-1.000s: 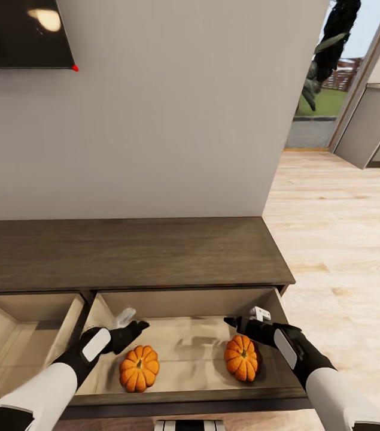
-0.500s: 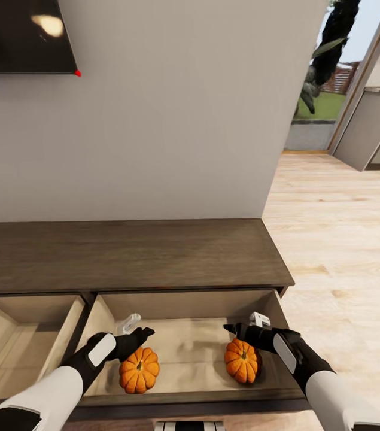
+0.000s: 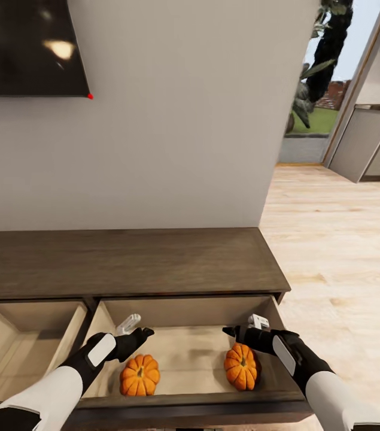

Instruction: Place each of the two pumpkins and all three candles from the living room inside a cabinet in the living room (use any cabinet), then make sure every cabinet is closed, and position the cauldron so it is next to a table in the living room.

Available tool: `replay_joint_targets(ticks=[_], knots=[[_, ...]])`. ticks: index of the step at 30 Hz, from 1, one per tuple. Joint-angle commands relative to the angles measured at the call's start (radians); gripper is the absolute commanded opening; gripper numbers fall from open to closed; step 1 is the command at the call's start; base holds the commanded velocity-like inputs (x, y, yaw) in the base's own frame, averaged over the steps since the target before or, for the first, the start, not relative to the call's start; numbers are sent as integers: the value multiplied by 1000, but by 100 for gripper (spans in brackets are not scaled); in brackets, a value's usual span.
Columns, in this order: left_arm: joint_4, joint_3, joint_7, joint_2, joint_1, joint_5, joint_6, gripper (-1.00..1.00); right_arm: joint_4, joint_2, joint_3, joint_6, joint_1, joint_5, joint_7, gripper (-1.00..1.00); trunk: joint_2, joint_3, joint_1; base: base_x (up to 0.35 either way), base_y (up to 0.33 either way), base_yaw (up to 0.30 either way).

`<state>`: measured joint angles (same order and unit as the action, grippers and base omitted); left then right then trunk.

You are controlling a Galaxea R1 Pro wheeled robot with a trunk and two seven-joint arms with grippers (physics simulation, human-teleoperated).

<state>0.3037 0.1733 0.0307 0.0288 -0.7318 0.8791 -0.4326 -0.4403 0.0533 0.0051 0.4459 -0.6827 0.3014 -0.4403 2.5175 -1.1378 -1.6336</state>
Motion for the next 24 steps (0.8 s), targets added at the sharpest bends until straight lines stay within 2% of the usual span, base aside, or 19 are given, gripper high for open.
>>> replay_joint_targets(ticks=[1,6,15,19,20,21,22,24], knots=[[0,0,0,0,0,0,0,100,0,1,0,0,0,0,0,100,0,4,0,-234,0,0],[0,1,1,-1,0,0,-3,100,2,0,0,2,0,1,0,100,-1,23,3,-204,0,0],[3,1,3,0,0,0,-6,100,-3,2,1,30,0,-3,-5,100,-4,58,7,-16,0,0],[11,3,7,-1,0,-1,-7,100,-7,4,6,34,0,-7,-106,100,-4,74,8,0,0,0],[13,12,14,0,0,-2,-8,100,-7,4,9,34,0,-9,-139,100,-5,77,9,0,0,0],[16,38,31,2,0,-2,-8,100,-6,4,12,34,0,-12,-178,100,-5,81,9,0,0,0],[16,51,40,3,0,-1,-8,100,-6,4,12,34,0,-12,-188,100,-5,85,10,0,0,0],[18,112,105,10,-2,0,-8,100,-7,4,14,35,0,-14,-217,100,-6,93,11,0,0,0]])
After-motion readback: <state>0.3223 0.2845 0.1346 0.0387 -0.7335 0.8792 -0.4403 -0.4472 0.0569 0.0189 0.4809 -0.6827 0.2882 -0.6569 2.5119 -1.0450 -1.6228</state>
